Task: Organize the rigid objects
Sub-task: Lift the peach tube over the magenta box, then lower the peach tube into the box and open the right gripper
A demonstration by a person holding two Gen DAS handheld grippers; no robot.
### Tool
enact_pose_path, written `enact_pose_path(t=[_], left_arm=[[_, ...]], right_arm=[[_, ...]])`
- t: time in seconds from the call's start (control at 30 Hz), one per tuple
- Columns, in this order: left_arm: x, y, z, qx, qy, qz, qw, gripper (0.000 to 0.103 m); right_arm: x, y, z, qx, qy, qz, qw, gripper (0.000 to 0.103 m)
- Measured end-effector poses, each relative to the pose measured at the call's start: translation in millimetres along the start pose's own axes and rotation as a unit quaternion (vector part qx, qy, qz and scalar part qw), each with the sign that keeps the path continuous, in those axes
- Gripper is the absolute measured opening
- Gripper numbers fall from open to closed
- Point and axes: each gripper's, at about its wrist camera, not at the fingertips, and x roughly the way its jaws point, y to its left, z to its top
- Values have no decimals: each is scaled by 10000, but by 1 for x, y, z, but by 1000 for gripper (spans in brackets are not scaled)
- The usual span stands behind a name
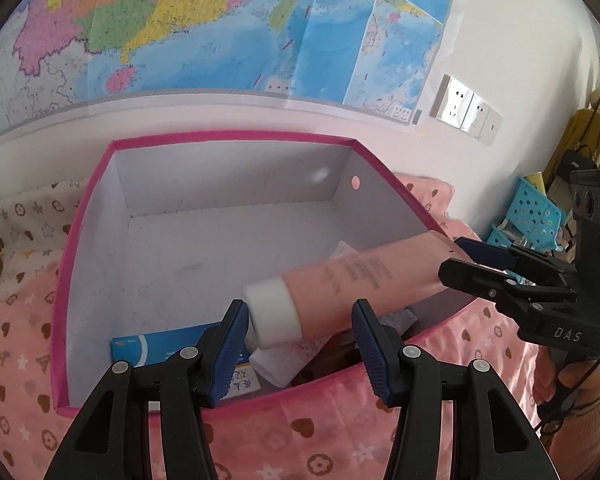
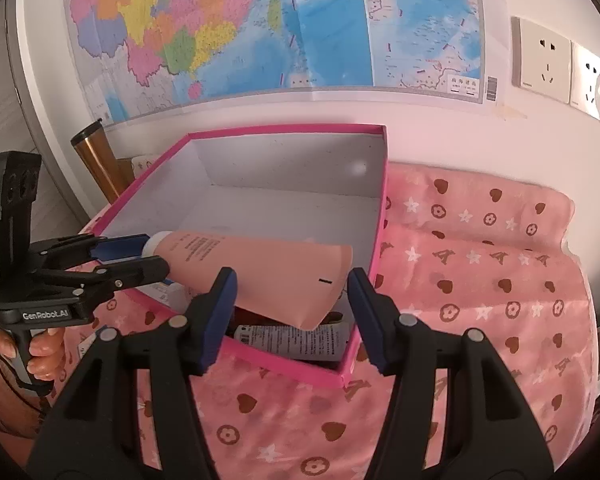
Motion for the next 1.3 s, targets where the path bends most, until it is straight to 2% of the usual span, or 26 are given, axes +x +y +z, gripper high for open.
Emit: enact_pose_path(t=[0.2, 0.43, 0.87, 0.97, 1.07, 1.3], left_arm=[[7, -5, 0, 141, 80, -8, 9999, 53], [-1, -4, -5, 216, -21, -64, 9997, 53], [0, -14, -3, 373, -14, -110, 9992, 53], [-5, -15, -6, 398, -75, -22, 9992, 55], [-15, -20, -12, 511, -231, 224, 9982, 56], [-34, -30, -26, 618, -409, 380, 9965, 59]], right_arm=[[-2, 0, -1, 55, -71, -66, 9999, 60], [-11, -2, -6, 152, -143, -48, 9998, 60], [-34, 12, -18, 179, -303, 318, 9989, 60], [-39, 17, -22, 158, -326, 412, 9985, 60], [-44, 22, -27, 111, -349, 544, 9978, 60], [-47, 26, -42, 185, -278, 768, 9965, 60]])
